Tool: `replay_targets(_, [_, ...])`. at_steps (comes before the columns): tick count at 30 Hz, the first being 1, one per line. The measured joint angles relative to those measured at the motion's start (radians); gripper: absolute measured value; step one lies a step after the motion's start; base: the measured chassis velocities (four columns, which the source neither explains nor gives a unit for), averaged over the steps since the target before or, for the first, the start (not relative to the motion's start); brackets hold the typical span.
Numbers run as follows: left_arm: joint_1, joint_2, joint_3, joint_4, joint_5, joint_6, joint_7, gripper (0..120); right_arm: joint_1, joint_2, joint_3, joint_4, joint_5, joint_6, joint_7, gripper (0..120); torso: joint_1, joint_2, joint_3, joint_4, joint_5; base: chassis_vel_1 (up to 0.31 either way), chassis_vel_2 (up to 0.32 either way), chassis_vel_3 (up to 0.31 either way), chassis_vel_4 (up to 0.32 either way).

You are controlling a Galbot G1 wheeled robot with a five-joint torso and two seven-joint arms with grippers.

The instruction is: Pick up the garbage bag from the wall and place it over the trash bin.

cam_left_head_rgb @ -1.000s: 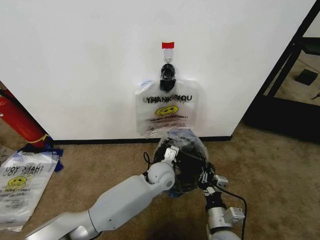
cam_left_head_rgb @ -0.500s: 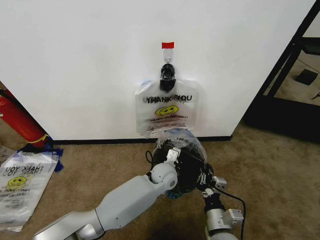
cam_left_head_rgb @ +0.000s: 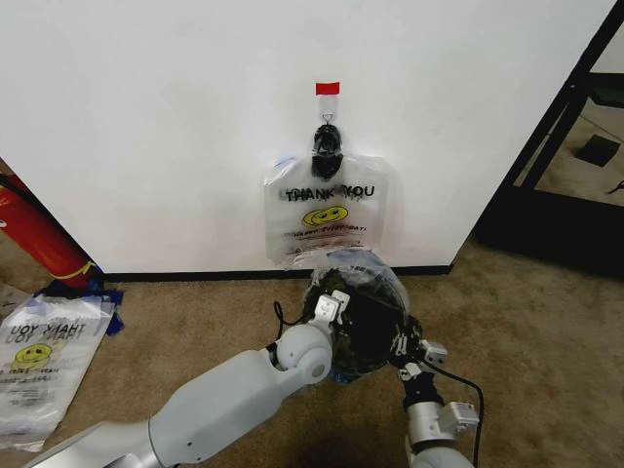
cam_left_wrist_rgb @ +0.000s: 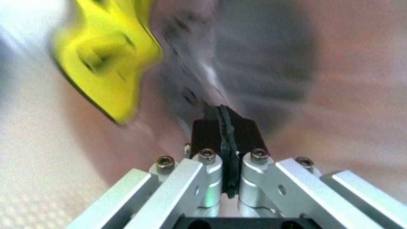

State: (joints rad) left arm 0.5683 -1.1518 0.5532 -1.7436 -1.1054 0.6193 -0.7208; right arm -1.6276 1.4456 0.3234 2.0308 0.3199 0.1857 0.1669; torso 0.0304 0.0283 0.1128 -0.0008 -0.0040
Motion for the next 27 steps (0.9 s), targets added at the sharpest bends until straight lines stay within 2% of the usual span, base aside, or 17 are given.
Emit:
replay_targets(6, [-0.020, -0.011, 0.010, 0.011, -0.069, 0.021, -0.027, 0, 0.003, -0.008, -0.001, -0.004, -0.017, 0.010, -0.005, 1, 0.000, 0.000, 0.000, 0.0000, 0.0000, 0.000, 0.000, 0.000, 0.000])
replay_targets(12, [-0.046, -0.048, 0.038, 0.080, -0.121, 0.035, -0.034, 0, 0.000, -0.015, -0.001, -0.008, -0.023, 0.019, -0.012, 1, 0.000, 0.000, 0.000, 0.0000, 0.0001, 0.000, 0.000, 0.000, 0.000])
replay_targets(27, [-0.068, -0.140, 0.070, 0.225, -0.099, 0.027, -0.012, 0, 0.010, -0.015, -0.017, -0.020, -0.023, 0.020, -0.012, 1, 0.000, 0.000, 0.000, -0.0001, 0.0002, 0.000, 0.000, 0.000, 0.000])
